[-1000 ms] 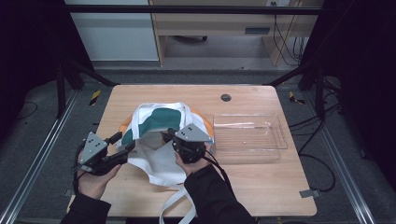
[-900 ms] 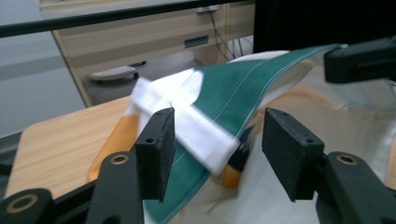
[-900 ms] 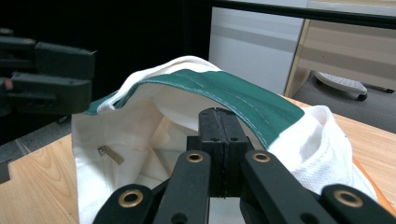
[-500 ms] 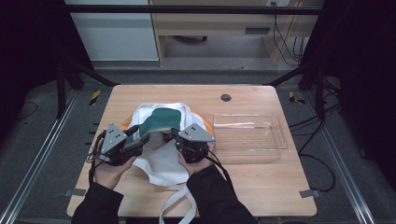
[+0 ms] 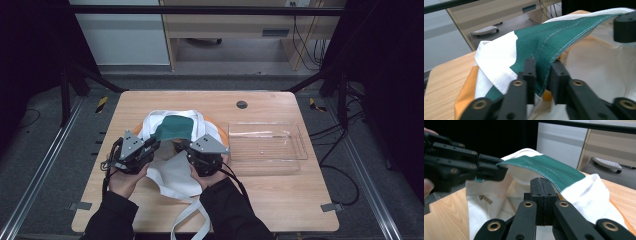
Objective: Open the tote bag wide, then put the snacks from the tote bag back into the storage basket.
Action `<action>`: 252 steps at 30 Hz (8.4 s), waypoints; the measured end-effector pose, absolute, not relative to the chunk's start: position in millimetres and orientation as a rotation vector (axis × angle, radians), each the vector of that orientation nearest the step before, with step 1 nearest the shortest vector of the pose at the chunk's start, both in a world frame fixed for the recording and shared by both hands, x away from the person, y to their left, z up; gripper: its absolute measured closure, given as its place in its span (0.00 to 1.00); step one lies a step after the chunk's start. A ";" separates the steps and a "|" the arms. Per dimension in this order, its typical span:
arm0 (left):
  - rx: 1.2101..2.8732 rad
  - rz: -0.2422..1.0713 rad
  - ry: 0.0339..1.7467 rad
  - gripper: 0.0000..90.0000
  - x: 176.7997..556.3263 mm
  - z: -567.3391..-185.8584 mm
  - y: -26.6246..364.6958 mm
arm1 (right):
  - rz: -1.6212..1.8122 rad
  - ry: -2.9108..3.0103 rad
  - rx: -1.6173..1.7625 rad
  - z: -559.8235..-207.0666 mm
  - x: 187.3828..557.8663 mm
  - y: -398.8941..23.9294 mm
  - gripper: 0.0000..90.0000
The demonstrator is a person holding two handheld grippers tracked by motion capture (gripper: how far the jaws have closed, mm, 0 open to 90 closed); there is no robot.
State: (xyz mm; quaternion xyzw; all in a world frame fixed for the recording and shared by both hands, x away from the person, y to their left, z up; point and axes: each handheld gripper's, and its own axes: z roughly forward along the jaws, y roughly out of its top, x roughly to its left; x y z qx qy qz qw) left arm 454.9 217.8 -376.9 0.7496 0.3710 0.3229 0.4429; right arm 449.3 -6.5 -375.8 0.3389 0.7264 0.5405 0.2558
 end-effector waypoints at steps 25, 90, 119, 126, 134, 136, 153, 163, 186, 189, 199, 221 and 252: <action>1.769 0.729 0.980 0.97 454.0 -375.5 223.8 | 1.351 2.166 1.008 -460.1 427.5 -30.8 1.00; 1.669 0.681 0.953 0.98 460.7 -326.5 219.9 | 1.146 2.293 1.111 -510.1 429.1 -32.3 1.00; 1.659 0.733 0.981 0.98 483.3 -307.1 207.3 | 1.129 2.298 1.080 -510.0 427.5 -31.5 1.00; 1.668 0.753 0.988 0.98 489.8 -301.6 204.4 | 1.129 2.298 1.083 -510.0 427.4 -31.4 1.00; 1.672 0.768 1.004 0.98 499.8 -298.6 200.2 | 1.129 2.299 1.075 -510.1 427.1 -31.5 1.00; 1.673 0.767 1.006 0.98 501.6 -298.1 199.6 | 1.129 2.298 1.073 -510.2 427.1 -31.5 1.00; 1.669 0.772 1.037 0.98 525.7 -303.3 192.2 | 1.130 2.298 1.074 -510.2 427.2 -31.5 1.00; 1.690 0.786 1.065 0.98 542.6 -310.6 185.1 | 1.131 2.298 1.080 -510.1 427.0 -31.3 1.00; 1.740 0.742 1.164 0.98 586.7 -349.9 186.9 | 1.128 2.300 1.068 -510.1 427.3 -31.7 1.00; 1.741 0.744 1.170 0.98 589.1 -354.2 186.2 | 1.128 2.301 1.069 -510.1 427.3 -31.7 1.00; 1.774 0.733 1.192 0.98 598.5 -371.2 186.9 | 1.127 2.300 1.067 -510.1 427.3 -31.7 1.00; 1.833 0.766 1.056 0.76 581.3 -365.2 205.1 | 1.126 2.299 1.064 -510.2 427.2 -31.5 1.00; 1.931 0.699 1.189 0.90 601.2 -421.1 202.4 | 1.135 2.303 1.078 -510.0 427.7 -31.9 1.00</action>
